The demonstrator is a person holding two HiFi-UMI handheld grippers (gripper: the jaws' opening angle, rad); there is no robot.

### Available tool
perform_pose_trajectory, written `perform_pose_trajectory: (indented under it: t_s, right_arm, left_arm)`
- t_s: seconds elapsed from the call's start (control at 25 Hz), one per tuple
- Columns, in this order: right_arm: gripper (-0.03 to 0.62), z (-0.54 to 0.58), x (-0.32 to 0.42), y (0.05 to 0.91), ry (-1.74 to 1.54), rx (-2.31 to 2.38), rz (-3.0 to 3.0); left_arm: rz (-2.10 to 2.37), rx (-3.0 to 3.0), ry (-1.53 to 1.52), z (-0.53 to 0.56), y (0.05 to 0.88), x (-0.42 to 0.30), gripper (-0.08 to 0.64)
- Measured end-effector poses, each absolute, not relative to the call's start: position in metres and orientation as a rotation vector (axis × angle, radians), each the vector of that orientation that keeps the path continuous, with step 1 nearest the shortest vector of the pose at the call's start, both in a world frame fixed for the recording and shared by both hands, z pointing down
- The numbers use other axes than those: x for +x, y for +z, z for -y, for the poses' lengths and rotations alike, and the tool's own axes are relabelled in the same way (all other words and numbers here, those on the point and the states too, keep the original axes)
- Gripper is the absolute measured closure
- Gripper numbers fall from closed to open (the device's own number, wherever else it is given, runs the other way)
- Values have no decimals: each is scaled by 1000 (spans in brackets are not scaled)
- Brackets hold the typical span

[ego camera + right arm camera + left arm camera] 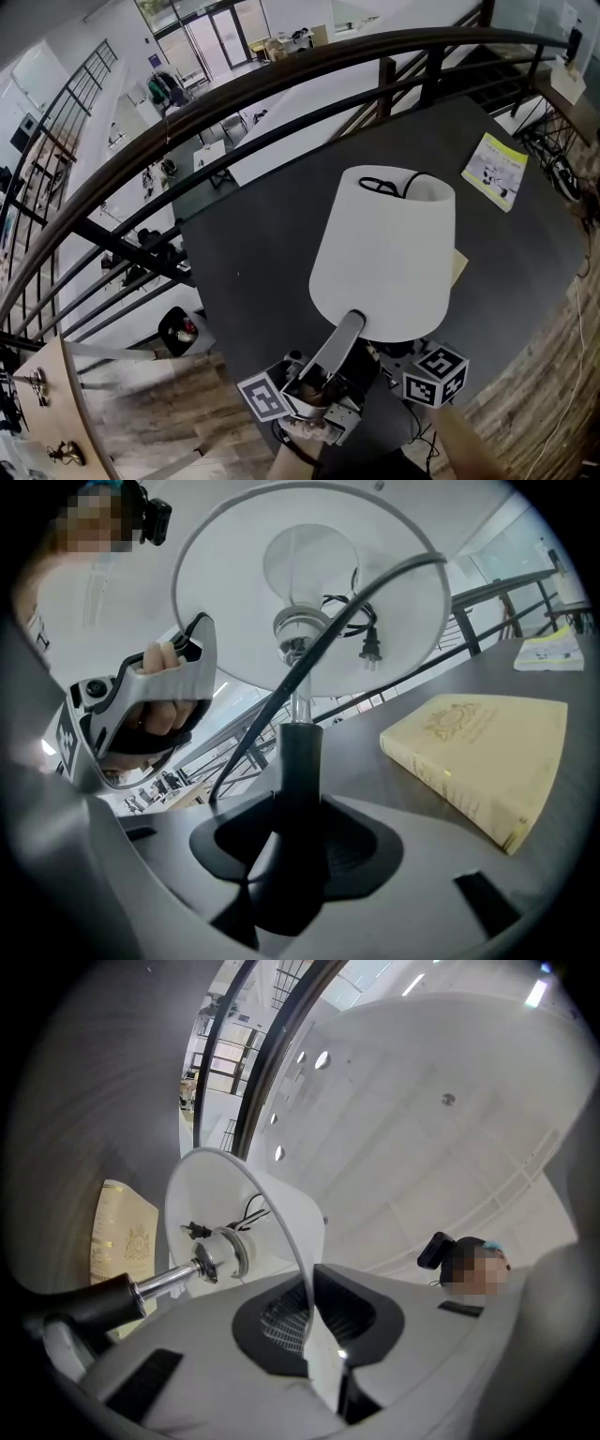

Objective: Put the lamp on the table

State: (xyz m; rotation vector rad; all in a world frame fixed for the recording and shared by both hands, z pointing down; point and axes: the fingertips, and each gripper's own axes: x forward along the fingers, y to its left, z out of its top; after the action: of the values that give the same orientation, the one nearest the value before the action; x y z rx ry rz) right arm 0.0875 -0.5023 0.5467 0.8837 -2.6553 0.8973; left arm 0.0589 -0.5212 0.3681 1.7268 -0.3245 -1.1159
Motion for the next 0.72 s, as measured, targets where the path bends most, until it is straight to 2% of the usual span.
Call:
perform_pose_trajectory:
  t_s: [0.72]
  right_arm:
    - [414,509,85,555,872,864,2654]
  left_arm:
    - [345,1722,-1143,526,376,54,531]
